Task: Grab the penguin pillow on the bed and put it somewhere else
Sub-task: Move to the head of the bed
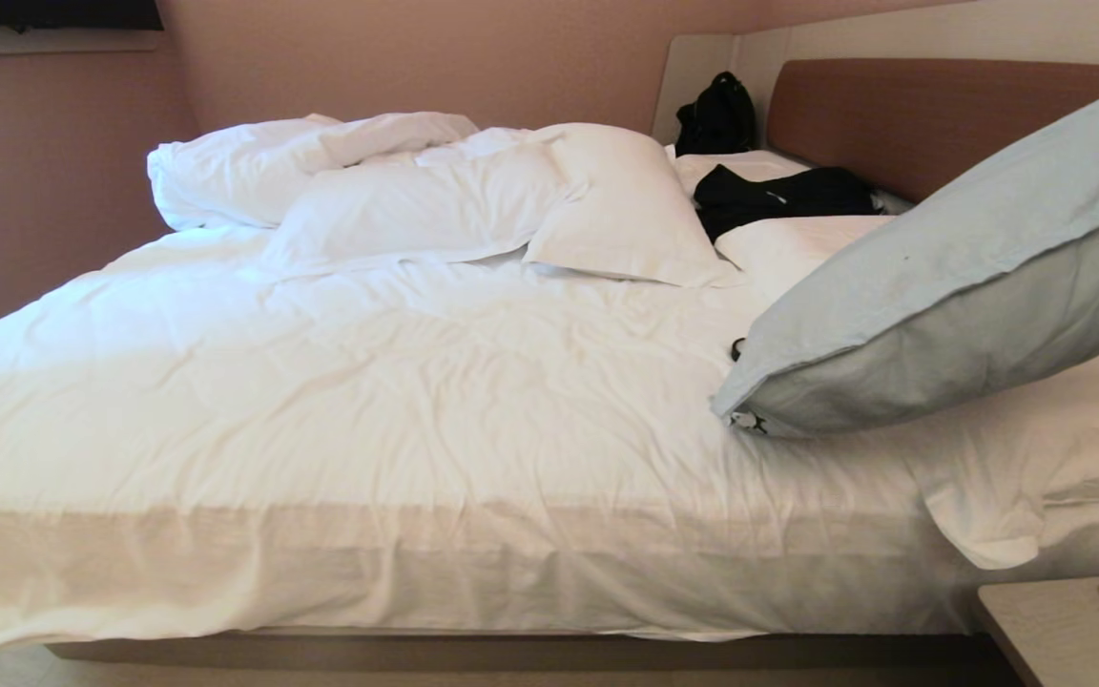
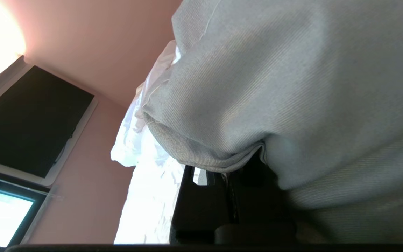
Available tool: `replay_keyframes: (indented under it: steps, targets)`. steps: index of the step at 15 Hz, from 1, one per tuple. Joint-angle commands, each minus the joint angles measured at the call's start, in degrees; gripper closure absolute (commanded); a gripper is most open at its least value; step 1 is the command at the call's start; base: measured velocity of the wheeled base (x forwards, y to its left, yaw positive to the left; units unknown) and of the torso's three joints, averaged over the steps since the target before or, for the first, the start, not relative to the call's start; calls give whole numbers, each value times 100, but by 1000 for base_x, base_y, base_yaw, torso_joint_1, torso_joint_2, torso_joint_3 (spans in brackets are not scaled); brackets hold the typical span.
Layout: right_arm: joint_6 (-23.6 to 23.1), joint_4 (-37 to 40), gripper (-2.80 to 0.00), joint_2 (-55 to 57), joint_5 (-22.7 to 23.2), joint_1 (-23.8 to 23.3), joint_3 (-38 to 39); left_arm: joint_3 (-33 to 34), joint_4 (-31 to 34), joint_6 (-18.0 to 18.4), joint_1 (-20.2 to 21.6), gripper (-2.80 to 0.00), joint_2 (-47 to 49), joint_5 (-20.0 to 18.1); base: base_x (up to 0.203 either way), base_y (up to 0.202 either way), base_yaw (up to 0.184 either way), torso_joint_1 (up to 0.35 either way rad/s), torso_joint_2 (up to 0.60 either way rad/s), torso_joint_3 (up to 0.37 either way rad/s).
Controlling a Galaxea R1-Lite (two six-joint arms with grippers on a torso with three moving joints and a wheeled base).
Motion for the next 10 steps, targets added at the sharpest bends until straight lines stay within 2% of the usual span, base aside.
replay_keyframes:
  steps: [1,3,6,10]
  targets:
    - [27,-6,0,10,18,-2,0,9,-7,-2,0,0,-2,2,0,-166,0,7,7,6]
    - [27,-6,0,26,30,-2,0,9,-7,-2,0,0,-2,2,0,-58,0,-1,-1,-1]
    - [27,12,0,26,325,-2,9,9,-7,-2,0,0,-2,2,0,0,0,0,0,0]
    - [19,-6,0,8,334,7,88,9,-7,-2,0,0,-2,2,0,0,0,0,0,0]
